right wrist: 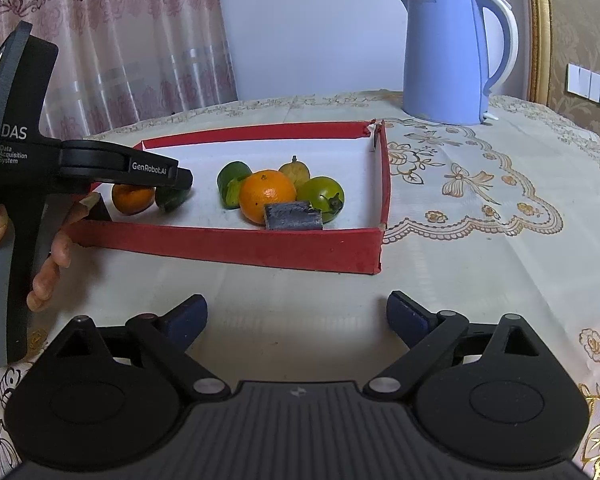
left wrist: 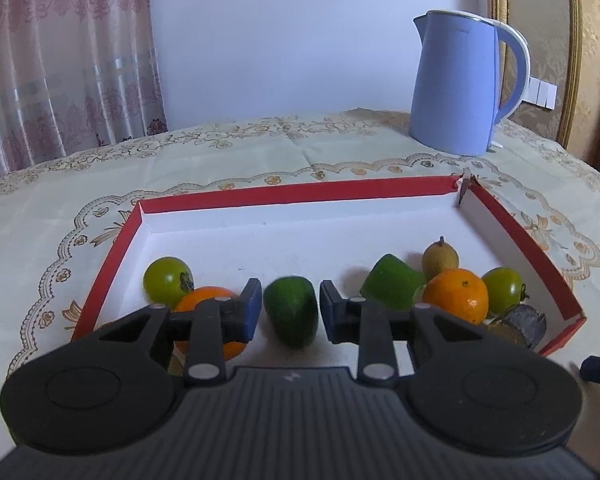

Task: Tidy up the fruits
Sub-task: 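Carry the green cucumber piece into the tray and open the left gripper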

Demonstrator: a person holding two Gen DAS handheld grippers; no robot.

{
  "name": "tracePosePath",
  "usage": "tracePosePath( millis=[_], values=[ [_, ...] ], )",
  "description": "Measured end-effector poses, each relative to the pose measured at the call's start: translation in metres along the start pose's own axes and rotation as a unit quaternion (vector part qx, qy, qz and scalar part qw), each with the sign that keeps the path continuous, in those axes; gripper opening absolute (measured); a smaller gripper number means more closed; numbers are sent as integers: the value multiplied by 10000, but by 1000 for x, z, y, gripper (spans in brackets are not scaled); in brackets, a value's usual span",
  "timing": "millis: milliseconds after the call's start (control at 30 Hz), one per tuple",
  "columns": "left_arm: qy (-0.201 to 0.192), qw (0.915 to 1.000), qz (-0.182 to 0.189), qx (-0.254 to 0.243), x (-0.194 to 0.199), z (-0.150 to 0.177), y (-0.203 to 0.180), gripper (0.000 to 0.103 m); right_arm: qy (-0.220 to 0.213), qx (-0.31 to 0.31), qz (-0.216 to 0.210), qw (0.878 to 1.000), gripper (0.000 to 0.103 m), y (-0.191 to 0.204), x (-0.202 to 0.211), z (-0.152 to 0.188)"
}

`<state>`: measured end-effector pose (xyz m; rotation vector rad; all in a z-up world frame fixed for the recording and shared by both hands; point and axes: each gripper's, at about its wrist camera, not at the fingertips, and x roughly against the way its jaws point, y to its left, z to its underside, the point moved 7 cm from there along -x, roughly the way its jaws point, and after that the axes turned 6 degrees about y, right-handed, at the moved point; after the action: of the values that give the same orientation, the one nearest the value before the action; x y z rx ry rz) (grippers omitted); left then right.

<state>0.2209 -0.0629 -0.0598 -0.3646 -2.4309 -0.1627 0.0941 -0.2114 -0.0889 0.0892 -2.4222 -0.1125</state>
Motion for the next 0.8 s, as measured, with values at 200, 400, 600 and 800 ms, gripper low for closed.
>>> tracePosePath(
  millis=[200, 400, 600, 800],
  values=[
    [-46, 9999, 112, 69, 4, 1, 1, 39, 9, 17, 14, 10000, 98, 1, -1, 0],
    [-373, 9993, -40, -5, 22, 1, -1, 74, 31, 64, 51, 10000, 98, 3, -2, 0],
    [-503, 9983, -78, 299, 52, 9, 11, 81, 43, 94, 79, 9999, 99, 3, -2, 1],
    [-782, 9946, -492, 481, 104, 33, 22, 102, -1, 55, 183, 9998, 99, 3, 0, 1]
  ],
)
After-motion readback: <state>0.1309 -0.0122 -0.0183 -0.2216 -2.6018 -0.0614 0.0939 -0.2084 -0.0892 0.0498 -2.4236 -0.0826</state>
